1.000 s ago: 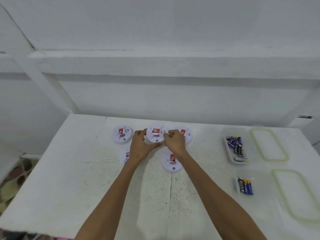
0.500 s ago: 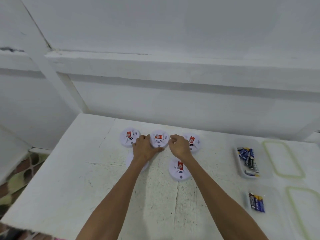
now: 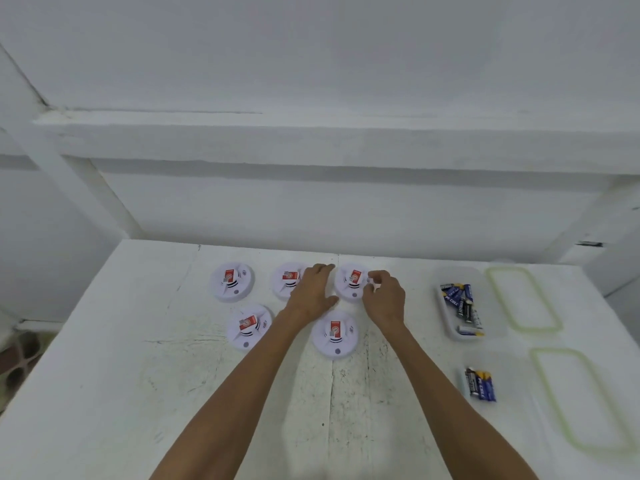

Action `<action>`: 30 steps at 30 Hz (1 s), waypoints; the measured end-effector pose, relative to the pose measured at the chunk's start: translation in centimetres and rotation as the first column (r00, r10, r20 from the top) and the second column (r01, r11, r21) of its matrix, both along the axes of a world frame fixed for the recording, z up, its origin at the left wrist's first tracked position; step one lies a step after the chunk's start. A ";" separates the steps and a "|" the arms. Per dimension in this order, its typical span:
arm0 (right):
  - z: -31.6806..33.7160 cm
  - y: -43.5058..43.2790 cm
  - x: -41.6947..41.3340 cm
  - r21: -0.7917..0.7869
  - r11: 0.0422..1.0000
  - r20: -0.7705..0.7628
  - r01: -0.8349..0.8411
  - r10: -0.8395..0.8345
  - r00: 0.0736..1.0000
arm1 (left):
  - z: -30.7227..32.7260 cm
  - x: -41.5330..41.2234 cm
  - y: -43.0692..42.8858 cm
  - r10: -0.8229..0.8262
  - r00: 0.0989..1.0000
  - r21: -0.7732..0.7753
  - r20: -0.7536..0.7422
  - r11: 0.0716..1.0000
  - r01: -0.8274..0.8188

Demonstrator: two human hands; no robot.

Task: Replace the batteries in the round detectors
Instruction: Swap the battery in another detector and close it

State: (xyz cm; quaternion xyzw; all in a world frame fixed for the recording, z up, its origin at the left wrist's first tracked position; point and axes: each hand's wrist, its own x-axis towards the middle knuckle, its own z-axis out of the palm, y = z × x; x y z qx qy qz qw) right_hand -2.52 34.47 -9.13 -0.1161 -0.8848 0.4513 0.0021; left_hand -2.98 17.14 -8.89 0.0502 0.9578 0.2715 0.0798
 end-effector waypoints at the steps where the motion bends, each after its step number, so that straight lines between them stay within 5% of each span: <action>1: 0.0 0.3 0.2 -0.024 1.000 0.032 0.002 -0.001 0.999 | 0.2 -0.2 0.6 -0.001 0.999 0.030 0.037 1.000 0.000; 6: 0.4 0.4 1.4 -0.150 0.989 0.144 0.005 0.017 0.989 | 0.0 -1.1 2.3 0.035 0.990 0.116 0.137 0.992 -0.052; 13: 0.8 1.6 2.5 -0.382 0.912 0.080 0.149 -0.128 0.989 | 1.1 0.5 3.2 0.061 0.996 0.303 -0.057 0.952 -0.041; 17: 1.0 3.2 5.1 -0.494 0.864 -0.002 0.092 -0.106 0.994 | 1.9 2.7 3.3 0.033 0.984 0.367 -0.175 0.930 0.034; 24: 2.0 5.8 10.7 -0.213 0.977 -0.212 -0.009 -0.037 0.977 | 2.4 7.3 4.6 0.069 0.964 0.473 -0.258 0.879 0.064; 30: 1.1 5.6 14.7 -0.139 0.988 -0.141 0.073 -0.092 0.986 | 0.7 11.9 6.2 0.082 0.995 0.608 -0.064 0.794 -0.026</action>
